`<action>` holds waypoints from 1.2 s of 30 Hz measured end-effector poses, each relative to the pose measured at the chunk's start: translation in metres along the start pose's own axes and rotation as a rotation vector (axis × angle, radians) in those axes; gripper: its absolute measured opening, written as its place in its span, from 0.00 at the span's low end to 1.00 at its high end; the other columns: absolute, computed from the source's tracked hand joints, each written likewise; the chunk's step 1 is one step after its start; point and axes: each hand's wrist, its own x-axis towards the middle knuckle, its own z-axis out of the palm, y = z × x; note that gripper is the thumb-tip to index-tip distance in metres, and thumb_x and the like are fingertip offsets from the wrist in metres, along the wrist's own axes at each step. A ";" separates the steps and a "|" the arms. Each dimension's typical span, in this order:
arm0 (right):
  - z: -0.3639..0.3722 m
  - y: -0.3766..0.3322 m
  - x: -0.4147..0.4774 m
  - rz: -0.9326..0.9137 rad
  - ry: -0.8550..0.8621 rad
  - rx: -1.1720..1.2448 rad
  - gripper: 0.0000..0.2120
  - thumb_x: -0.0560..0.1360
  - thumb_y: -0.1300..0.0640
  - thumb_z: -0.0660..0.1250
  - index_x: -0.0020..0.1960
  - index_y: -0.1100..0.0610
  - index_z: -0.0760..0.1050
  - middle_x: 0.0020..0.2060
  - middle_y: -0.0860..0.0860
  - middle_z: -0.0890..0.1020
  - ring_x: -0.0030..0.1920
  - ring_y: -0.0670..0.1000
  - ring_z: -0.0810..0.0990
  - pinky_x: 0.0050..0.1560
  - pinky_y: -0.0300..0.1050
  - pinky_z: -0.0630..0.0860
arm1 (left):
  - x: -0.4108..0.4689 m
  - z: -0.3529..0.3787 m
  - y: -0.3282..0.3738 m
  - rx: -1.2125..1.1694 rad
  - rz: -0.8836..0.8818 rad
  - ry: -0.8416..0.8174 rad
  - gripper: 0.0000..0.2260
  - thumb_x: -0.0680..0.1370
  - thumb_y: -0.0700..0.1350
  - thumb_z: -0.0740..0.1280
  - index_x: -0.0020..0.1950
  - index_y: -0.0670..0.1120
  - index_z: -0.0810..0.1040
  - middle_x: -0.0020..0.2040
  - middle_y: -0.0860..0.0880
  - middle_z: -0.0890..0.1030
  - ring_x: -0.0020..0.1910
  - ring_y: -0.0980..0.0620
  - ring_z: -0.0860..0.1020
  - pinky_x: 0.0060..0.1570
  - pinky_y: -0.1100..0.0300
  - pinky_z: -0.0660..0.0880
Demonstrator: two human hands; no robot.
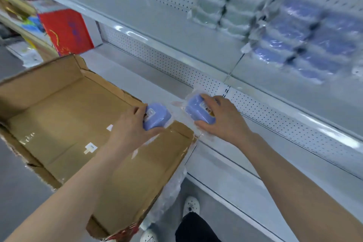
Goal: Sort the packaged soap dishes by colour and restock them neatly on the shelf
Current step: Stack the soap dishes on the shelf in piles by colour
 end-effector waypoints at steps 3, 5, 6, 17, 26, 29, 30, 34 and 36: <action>-0.048 0.027 -0.010 0.044 0.113 0.006 0.36 0.70 0.38 0.70 0.74 0.45 0.62 0.59 0.51 0.75 0.56 0.53 0.74 0.58 0.48 0.72 | 0.031 -0.024 0.044 0.005 0.139 0.048 0.40 0.68 0.71 0.64 0.73 0.49 0.65 0.62 0.47 0.73 0.56 0.45 0.74 0.49 0.51 0.75; -0.077 0.052 -0.015 0.067 0.216 -0.040 0.36 0.69 0.38 0.69 0.73 0.46 0.63 0.57 0.50 0.76 0.54 0.54 0.74 0.57 0.50 0.72 | 0.053 -0.037 0.073 0.000 0.231 0.085 0.39 0.68 0.70 0.65 0.72 0.49 0.66 0.62 0.46 0.74 0.56 0.43 0.74 0.51 0.50 0.74; -0.091 0.066 -0.018 0.085 0.263 -0.077 0.35 0.69 0.39 0.69 0.73 0.47 0.64 0.56 0.50 0.77 0.53 0.55 0.74 0.56 0.51 0.72 | 0.065 -0.042 0.089 -0.002 0.263 0.097 0.39 0.68 0.70 0.66 0.72 0.50 0.66 0.62 0.46 0.74 0.56 0.43 0.74 0.52 0.50 0.74; -0.149 0.222 -0.055 0.751 0.046 -0.240 0.26 0.74 0.39 0.65 0.68 0.50 0.70 0.59 0.56 0.74 0.57 0.62 0.76 0.58 0.53 0.74 | 0.154 -0.013 0.237 0.127 0.536 0.080 0.38 0.67 0.68 0.69 0.72 0.51 0.67 0.60 0.47 0.74 0.57 0.42 0.72 0.56 0.50 0.73; -0.159 0.217 -0.047 0.497 -0.024 -0.306 0.27 0.76 0.67 0.57 0.74 0.54 0.63 0.72 0.58 0.62 0.65 0.62 0.70 0.57 0.49 0.71 | 0.176 0.012 0.266 0.201 0.521 -0.013 0.37 0.69 0.69 0.67 0.72 0.52 0.65 0.61 0.47 0.72 0.59 0.43 0.71 0.55 0.51 0.72; -0.168 0.212 -0.053 0.299 -0.254 -0.460 0.43 0.72 0.74 0.58 0.79 0.44 0.50 0.79 0.47 0.45 0.78 0.56 0.50 0.67 0.47 0.65 | 0.181 0.013 0.268 0.213 0.516 -0.029 0.36 0.69 0.68 0.67 0.72 0.51 0.65 0.61 0.47 0.72 0.59 0.43 0.70 0.54 0.51 0.72; -0.169 0.211 -0.051 0.263 -0.310 -0.492 0.45 0.73 0.74 0.58 0.79 0.42 0.46 0.79 0.45 0.43 0.79 0.55 0.45 0.70 0.46 0.62 | 0.183 0.013 0.270 0.208 0.514 -0.032 0.36 0.69 0.68 0.67 0.72 0.51 0.65 0.61 0.47 0.72 0.59 0.43 0.70 0.55 0.51 0.72; -0.168 0.215 -0.035 0.211 -0.377 -0.488 0.45 0.73 0.70 0.63 0.79 0.44 0.44 0.79 0.43 0.42 0.79 0.55 0.41 0.76 0.49 0.54 | 0.190 0.010 0.278 0.188 0.527 -0.023 0.37 0.69 0.67 0.68 0.73 0.52 0.64 0.64 0.47 0.72 0.61 0.43 0.70 0.57 0.52 0.71; -0.168 0.217 -0.027 0.187 -0.350 -0.421 0.43 0.70 0.65 0.70 0.77 0.46 0.53 0.78 0.44 0.52 0.79 0.54 0.46 0.74 0.49 0.58 | 0.196 0.005 0.282 0.188 0.556 -0.006 0.37 0.70 0.65 0.69 0.73 0.51 0.64 0.65 0.47 0.72 0.61 0.42 0.70 0.58 0.53 0.70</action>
